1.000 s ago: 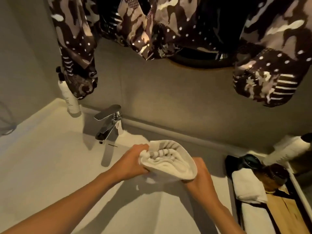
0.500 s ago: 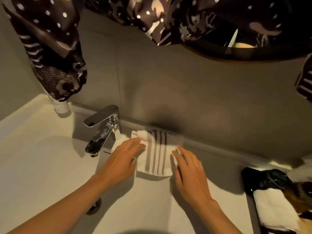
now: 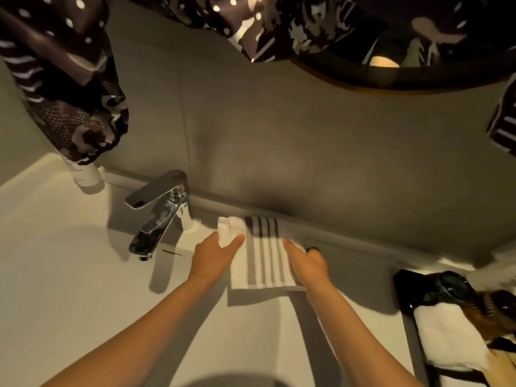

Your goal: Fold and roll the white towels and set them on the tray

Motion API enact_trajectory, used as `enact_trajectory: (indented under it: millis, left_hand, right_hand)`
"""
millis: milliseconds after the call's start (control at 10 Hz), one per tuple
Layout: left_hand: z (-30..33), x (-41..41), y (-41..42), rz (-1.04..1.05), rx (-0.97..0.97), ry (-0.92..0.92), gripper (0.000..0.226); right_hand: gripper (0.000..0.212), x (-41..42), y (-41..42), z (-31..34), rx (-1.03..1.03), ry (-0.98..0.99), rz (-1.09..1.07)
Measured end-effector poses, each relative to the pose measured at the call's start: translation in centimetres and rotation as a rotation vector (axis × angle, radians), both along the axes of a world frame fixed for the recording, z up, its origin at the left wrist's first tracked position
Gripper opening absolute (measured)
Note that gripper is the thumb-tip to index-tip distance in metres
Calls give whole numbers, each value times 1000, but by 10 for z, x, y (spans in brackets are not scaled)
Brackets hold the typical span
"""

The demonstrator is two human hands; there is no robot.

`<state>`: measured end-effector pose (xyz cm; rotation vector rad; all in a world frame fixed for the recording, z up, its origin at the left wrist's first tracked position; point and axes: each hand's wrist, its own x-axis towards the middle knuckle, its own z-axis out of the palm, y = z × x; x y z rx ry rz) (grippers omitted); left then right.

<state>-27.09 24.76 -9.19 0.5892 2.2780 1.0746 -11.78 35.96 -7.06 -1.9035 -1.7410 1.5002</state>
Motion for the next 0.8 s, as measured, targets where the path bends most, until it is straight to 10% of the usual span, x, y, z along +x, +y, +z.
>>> enact_trajectory:
  millis: [400, 800]
  left_hand:
    - [-9, -36, 45, -130, -187, 117, 67]
    - [53, 16, -21, -84, 34, 250, 33]
  right_hand:
    - [82, -19, 8, -8, 95, -150, -24]
    - [47, 43, -36, 54, 245, -34, -12]
